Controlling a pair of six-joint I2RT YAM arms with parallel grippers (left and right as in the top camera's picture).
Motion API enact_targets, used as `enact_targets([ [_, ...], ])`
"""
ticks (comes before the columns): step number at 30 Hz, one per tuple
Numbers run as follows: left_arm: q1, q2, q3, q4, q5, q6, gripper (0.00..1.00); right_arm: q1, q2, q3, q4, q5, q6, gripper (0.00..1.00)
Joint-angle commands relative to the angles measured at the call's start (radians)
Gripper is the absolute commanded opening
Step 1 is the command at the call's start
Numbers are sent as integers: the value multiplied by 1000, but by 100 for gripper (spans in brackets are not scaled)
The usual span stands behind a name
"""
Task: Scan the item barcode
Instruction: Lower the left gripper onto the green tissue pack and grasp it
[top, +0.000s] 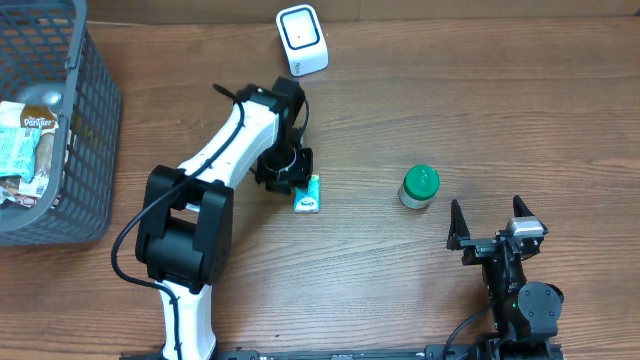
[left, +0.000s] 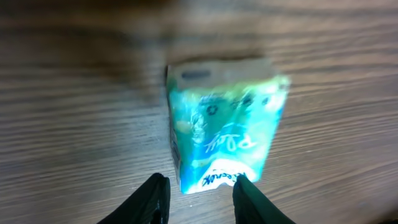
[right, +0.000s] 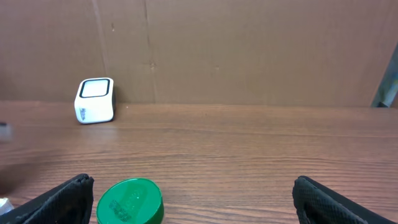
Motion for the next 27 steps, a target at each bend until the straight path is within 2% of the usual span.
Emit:
enact_targets([
  [1,1,3,-44,25,31,-23,36,6,-6,-11,7,-2,-3,100],
  [27,14,3,-84,146,3,-31,34,6,-6,-11,7,-2,-3,100],
])
